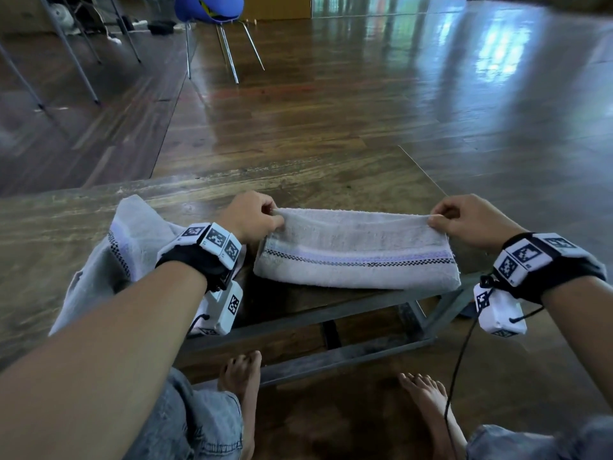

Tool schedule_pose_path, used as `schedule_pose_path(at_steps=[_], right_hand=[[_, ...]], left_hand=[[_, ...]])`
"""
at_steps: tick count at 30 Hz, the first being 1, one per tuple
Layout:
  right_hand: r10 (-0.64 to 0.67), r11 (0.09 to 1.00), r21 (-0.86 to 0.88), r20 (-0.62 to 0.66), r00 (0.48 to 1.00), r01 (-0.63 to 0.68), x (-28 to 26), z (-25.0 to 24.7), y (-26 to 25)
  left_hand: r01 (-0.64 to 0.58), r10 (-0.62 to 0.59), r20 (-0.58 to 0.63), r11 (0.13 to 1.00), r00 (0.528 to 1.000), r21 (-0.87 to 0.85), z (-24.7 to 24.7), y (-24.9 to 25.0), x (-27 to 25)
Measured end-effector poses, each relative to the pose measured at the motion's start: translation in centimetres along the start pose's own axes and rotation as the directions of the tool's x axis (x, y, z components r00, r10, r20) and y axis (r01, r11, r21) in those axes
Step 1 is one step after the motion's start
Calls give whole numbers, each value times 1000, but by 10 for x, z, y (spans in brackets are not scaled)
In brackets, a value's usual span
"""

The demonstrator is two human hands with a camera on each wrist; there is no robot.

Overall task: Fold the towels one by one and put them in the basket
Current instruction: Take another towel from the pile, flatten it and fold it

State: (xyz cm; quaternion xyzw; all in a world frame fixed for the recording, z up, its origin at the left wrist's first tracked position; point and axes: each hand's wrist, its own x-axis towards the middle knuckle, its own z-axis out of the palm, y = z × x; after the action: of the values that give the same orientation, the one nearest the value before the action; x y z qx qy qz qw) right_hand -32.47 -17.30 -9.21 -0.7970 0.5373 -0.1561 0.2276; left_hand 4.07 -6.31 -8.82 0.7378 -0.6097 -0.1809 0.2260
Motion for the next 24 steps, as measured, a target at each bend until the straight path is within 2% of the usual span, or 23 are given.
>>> schedule_pose_path(at_steps=[2, 4, 6, 9, 15, 19, 22, 24], right_hand=[[8, 1000, 9, -90, 996, -7, 5, 2, -1], [26, 1000, 1, -158, 987, -27, 11, 6, -2], [68, 997, -17, -166, 984, -72, 16, 12, -3], [123, 990, -57, -110, 986, -130, 22, 21, -3], [136, 989, -54, -66, 989, -140, 30, 21, -1], [174, 972, -158, -11, 985, -174, 31, 19, -5], [204, 953, -221, -34, 978, -207, 25, 12, -14], [188, 959, -200, -74, 979, -199, 20, 5, -23]], left_hand=[[2, -1, -113, 1000, 994, 3, 1, -2, 9], [7, -1, -155, 999, 988, 39, 3, -3, 18], [6, 7, -128, 995, 992, 103, 7, -5, 27], [6, 5, -63, 984, 998, 177, 11, -8, 36], [10, -4, -33, 984, 999, 180, 9, -6, 41], [19, -18, -14, 994, 1000, 110, 7, -5, 37], [-9, 2, 40, 984, 999, 179, 2, -3, 31], [-16, 17, 0, 984, 1000, 179, -4, 1, 25]])
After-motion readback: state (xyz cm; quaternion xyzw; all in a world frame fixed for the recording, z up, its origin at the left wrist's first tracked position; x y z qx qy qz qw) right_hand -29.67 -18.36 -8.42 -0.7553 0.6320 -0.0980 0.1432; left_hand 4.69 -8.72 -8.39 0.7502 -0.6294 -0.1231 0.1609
